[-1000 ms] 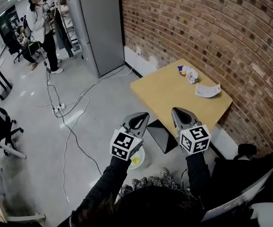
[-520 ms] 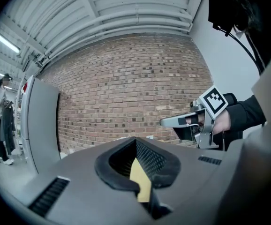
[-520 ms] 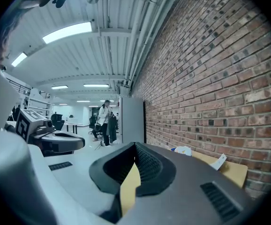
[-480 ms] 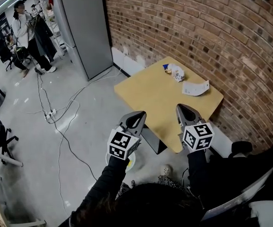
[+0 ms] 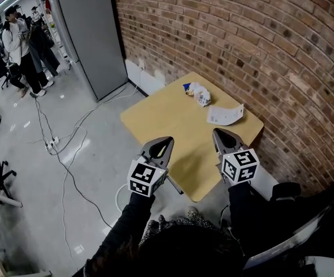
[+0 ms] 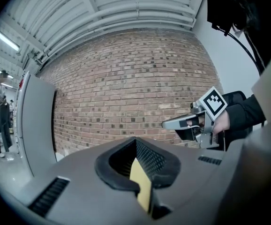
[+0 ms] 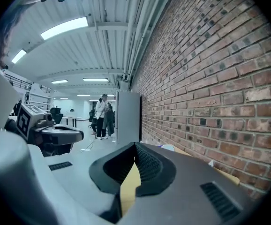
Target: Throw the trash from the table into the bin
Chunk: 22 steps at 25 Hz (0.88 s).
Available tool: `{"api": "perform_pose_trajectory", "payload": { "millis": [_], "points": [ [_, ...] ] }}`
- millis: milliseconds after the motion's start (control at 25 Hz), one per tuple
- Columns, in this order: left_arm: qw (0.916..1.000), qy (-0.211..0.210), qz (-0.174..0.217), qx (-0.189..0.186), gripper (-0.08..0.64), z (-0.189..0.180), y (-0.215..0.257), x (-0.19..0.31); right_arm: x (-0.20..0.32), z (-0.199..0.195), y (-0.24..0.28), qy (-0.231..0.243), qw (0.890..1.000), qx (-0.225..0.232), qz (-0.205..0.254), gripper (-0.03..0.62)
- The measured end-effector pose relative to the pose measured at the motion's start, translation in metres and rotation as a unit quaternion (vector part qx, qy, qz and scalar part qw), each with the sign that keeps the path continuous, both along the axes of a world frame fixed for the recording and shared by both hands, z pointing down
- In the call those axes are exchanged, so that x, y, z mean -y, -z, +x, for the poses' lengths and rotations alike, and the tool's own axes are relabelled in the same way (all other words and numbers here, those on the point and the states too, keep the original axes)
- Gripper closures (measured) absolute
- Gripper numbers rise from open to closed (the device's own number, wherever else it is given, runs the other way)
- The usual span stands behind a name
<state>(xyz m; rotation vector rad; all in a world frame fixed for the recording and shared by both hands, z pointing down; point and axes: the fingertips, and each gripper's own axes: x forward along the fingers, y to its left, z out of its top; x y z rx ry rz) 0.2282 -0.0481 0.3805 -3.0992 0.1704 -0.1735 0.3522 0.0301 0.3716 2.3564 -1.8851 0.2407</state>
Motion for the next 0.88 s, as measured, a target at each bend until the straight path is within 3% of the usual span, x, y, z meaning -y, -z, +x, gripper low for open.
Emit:
{"api": "perform_pose_trajectory", "payload": {
  "millis": [400,880],
  "points": [
    [0.9999,0.002,0.001,-0.010,0.555,0.078,0.009,-0.003,-0.007,0.086,-0.002,-0.014,1.000,-0.002,0.000,0.580],
    [0.9999,-0.010,-0.003,-0.004,0.555,0.157,0.002,-0.021,-0.021,0.149,-0.011,-0.020,1.000,0.007,0.004,0.580]
  ]
}}
